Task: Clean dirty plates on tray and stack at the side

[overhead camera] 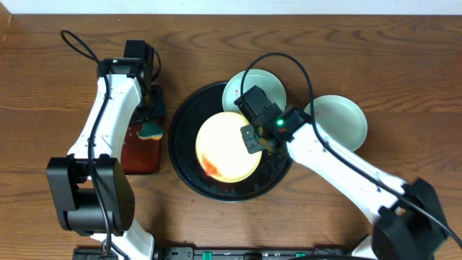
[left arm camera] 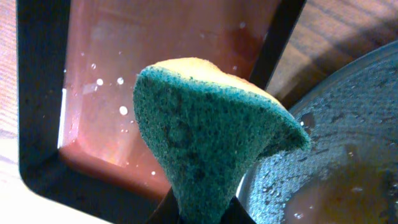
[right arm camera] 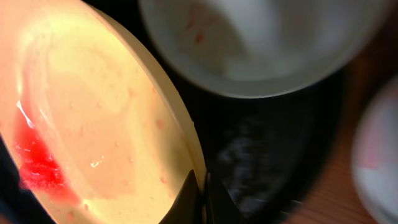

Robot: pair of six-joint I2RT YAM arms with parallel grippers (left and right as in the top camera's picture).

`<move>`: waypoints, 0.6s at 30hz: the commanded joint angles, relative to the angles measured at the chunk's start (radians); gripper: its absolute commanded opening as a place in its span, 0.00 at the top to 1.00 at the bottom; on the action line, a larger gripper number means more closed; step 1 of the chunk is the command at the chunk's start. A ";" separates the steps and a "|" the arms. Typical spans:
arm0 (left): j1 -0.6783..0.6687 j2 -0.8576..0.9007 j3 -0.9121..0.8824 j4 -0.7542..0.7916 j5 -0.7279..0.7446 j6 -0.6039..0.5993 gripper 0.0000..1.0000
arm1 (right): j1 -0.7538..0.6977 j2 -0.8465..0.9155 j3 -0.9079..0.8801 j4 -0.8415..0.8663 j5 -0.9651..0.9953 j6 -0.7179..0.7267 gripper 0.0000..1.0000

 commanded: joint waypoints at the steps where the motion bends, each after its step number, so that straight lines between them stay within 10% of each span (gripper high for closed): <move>1: 0.003 -0.017 0.025 0.008 0.011 0.016 0.93 | 0.035 -0.060 0.018 -0.019 0.262 -0.017 0.99; 18: 0.003 -0.016 0.025 0.027 0.011 0.016 0.93 | 0.340 -0.137 0.018 -0.031 0.974 -0.018 0.99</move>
